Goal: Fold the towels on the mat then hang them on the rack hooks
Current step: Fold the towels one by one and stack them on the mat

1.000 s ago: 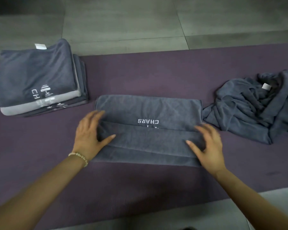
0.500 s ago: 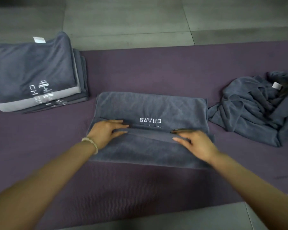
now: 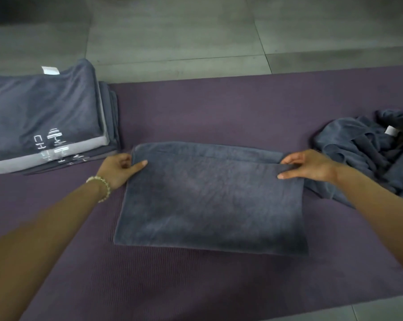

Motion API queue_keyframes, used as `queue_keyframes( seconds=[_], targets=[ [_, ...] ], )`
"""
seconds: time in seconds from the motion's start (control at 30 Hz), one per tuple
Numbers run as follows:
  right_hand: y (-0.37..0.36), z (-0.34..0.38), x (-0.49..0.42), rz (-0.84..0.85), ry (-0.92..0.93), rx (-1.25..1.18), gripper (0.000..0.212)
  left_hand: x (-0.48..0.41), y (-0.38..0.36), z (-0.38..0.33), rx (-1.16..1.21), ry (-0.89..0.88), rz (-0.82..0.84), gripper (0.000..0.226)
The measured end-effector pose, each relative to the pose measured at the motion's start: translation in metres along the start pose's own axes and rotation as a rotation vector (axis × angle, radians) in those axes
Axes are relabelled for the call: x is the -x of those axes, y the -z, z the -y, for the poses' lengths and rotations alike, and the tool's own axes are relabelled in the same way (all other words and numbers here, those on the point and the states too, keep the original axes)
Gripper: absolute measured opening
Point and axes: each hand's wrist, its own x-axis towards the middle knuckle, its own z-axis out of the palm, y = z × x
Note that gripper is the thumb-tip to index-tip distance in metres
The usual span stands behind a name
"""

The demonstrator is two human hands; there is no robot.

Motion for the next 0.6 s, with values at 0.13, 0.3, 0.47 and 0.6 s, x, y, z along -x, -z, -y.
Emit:
queue_keyframes(
  seconds=[0.13, 0.3, 0.47, 0.6],
  targets=[
    [-0.025, -0.012, 0.019, -0.344, 0.100, -0.424, 0.013, 0.008, -0.015, 0.002, 0.061, -0.040, -0.315, 0.032],
    [-0.031, -0.008, 0.017, -0.509, 0.040, -0.845, 0.026, 0.003, -0.018, -0.013, 0.234, -0.046, -0.423, 0.025],
    [-0.028, 0.004, -0.016, -0.659, 0.053, -0.614, 0.014, -0.015, -0.013, -0.018, 0.143, 0.031, -0.420, 0.028],
    [-0.036, 0.000, -0.027, -0.647, -0.041, -0.539, 0.030, -0.012, -0.015, -0.021, 0.013, 0.143, -0.335, 0.035]
  ],
)
